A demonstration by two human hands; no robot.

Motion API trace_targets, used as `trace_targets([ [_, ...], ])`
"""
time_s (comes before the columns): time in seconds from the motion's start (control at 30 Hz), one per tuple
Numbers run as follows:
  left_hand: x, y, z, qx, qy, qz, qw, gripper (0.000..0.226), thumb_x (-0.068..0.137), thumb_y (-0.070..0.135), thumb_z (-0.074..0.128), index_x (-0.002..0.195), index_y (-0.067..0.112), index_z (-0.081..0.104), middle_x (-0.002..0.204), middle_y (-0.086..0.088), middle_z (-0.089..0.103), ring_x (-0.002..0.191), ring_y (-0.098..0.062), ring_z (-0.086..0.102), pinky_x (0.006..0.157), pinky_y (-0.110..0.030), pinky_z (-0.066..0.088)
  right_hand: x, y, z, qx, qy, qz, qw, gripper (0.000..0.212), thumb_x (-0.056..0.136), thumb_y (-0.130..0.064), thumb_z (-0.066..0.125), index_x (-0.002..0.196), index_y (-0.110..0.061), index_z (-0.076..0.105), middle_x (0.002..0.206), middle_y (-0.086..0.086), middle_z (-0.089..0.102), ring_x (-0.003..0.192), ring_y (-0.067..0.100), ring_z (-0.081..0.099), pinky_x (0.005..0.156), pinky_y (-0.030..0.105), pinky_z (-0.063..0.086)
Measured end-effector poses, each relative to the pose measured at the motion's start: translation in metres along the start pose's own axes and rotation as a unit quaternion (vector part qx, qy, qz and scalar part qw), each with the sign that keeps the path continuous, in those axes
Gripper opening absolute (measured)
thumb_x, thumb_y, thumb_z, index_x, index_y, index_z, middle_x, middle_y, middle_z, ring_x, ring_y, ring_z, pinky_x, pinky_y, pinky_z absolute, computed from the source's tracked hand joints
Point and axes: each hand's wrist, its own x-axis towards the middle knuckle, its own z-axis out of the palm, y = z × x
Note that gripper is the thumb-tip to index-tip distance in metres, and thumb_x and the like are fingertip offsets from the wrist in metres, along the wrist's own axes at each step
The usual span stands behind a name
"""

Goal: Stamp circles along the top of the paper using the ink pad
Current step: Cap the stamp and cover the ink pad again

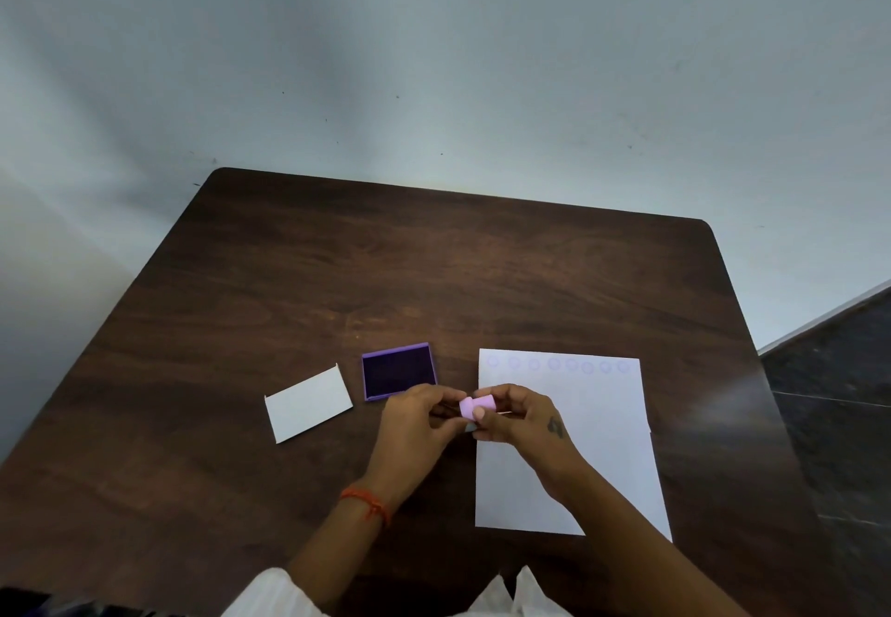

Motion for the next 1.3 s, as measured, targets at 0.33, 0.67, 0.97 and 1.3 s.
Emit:
trace_targets([
  [0.33,-0.008,-0.002,0.002,-0.016,0.02,-0.012,1.0,0.027,0.079,0.014,0.068,0.105,0.015,0.065,0.105,-0.007,0.07,0.095,-0.014,0.062,0.09,-0.025,0.048,0.006,0.005,0.017,-0.059,0.019,-0.014,0.998,0.017,0.075,-0.024,0.073,0.089,-0.022,0.063,0.085,-0.004,0.066,0.076,0.013,0.065,0.06,0.009,0.052],
  [0.67,-0.014,-0.021,-0.004,-0.028,-0.022,-0.079,0.996,0.034,0.079,0.008,0.066,0.109,0.021,0.06,0.108,-0.002,0.067,0.092,-0.006,0.061,0.09,-0.025,0.05,0.026,0.022,0.042,-0.22,0.134,-0.13,0.958,0.055,0.074,-0.059,0.037,0.063,-0.009,0.06,0.059,-0.004,0.053,0.049,0.006,0.046,0.053,0.012,0.033],
  [0.97,-0.016,-0.032,-0.008,-0.015,-0.038,-0.081,0.996,0.038,0.079,0.009,0.066,0.115,0.019,0.058,0.116,-0.002,0.064,0.098,-0.008,0.06,0.092,-0.026,0.05,0.021,0.013,0.041,-0.319,0.046,-0.079,0.943,0.052,0.081,-0.055,0.052,0.087,-0.004,0.064,0.091,0.014,0.068,0.077,0.015,0.057,0.07,0.015,0.04],
  [1.3,-0.014,-0.039,-0.03,-0.026,0.048,-0.018,0.998,0.042,0.076,0.013,0.071,0.112,0.028,0.057,0.112,0.003,0.063,0.087,0.005,0.057,0.073,0.001,0.043,0.013,-0.021,0.048,-0.269,0.092,-0.143,0.948,0.048,0.071,-0.033,0.076,0.112,-0.017,0.059,0.115,0.007,0.063,0.102,0.021,0.059,0.082,0.023,0.048],
])
